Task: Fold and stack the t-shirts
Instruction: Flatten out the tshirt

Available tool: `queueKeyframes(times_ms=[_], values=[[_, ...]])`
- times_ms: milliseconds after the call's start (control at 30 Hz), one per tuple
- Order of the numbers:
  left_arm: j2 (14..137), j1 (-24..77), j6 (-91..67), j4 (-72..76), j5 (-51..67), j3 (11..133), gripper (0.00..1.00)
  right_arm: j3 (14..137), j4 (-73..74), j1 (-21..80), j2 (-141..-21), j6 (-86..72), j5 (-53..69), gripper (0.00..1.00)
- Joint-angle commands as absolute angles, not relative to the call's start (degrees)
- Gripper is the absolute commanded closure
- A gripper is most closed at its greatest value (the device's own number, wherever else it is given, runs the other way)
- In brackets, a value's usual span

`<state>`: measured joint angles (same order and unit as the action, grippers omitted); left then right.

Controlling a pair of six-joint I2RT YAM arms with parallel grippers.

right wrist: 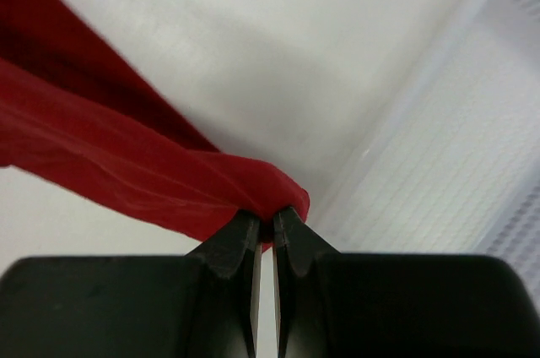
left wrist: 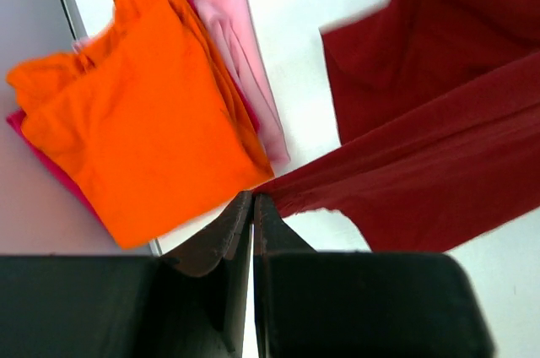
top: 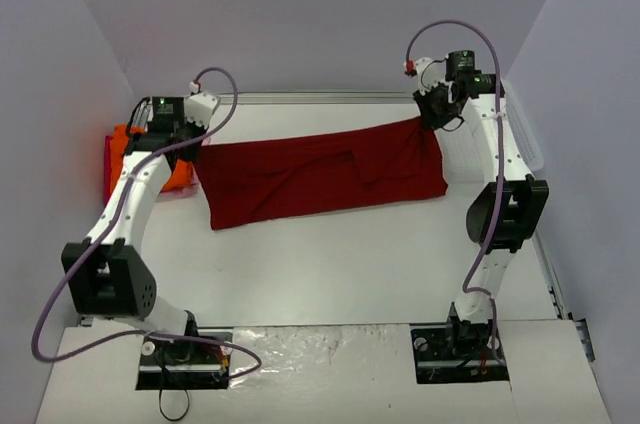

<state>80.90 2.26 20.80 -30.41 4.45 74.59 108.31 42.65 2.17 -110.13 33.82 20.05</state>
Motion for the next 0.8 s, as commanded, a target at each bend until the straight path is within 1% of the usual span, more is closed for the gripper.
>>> queueKeyframes(times_ms=[0,33,67,167,200,233,300,333,367,433,500,533,567,600,633,667,700,733,767], values=[[86.6,2.1,16.2,-25.3,2.0,88.1,0.98,124.6,41.4,1.9,-114.2,29.7,16.1,1.0],[89.5,2.0,15.3,-25.8,1.8,91.6,0.98,127.8,41.5,2.1,-115.1,29.1,15.4,1.0],[90.5,2.1,14.9,-26.5,1.6,98.4,0.98,131.1,41.4,2.5,-116.4,28.4,14.8,1.0],[92.4,2.1,12.8,-28.6,1.3,108.2,0.98,142.0,41.2,3.1,-116.1,27.4,13.0,1.0],[92.6,2.0,12.1,-29.7,1.2,114.5,0.98,143.0,40.5,3.2,-114.7,27.2,12.7,1.0],[92.4,1.9,10.7,-30.7,1.1,117.0,0.98,141.4,37.6,3.3,-111.3,26.9,11.6,1.0],[90.5,1.8,9.7,-31.4,1.0,119.1,0.98,140.7,36.7,3.2,-108.5,26.0,11.6,1.0],[87.0,1.7,9.1,-30.8,1.1,118.0,0.98,139.8,36.5,3.1,-106.9,26.0,12.4,1.0],[85.0,1.8,9.1,-29.1,1.2,116.2,0.97,136.4,36.0,3.1,-103.0,26.0,13.0,1.0],[78.6,1.7,8.6,-28.3,1.5,110.4,0.98,131.8,34.1,3.2,-96.5,26.1,14.7,1.0],[73.2,1.7,8.9,-29.6,2.1,106.6,0.98,125.2,33.8,3.2,-92.8,26.1,15.3,1.0],[71.4,1.7,8.9,-30.7,2.3,102.4,0.98,122.6,33.8,3.2,-90.9,26.0,15.6,1.0],[69.5,1.7,9.2,-32.1,2.6,99.7,0.98,116.1,33.9,3.2,-86.5,26.2,15.9,1.0],[65.4,1.8,9.8,-32.5,3.0,96.8,0.98,112.2,33.9,3.2,-83.9,26.5,16.3,1.0],[63.0,1.7,10.3,-32.8,3.2,90.2,0.98,108.2,33.8,3.2,-78.5,27.5,16.9,1.0],[60.8,1.8,10.6,-32.9,3.6,87.2,0.98,104.2,33.9,3.2,-76.1,27.9,17.4,1.0],[56.1,1.8,10.9,-33.2,4.0,84.5,0.98,97.2,33.9,3.1,-73.3,28.1,17.4,1.0],[54.0,1.8,10.9,-33.9,4.4,82.2,0.98,94.2,34.0,3.2,-68.4,28.6,17.4,1.0],[52.1,1.7,10.8,-34.4,4.5,79.3,0.98,91.6,34.1,3.2,-66.0,28.8,17.1,1.0]])
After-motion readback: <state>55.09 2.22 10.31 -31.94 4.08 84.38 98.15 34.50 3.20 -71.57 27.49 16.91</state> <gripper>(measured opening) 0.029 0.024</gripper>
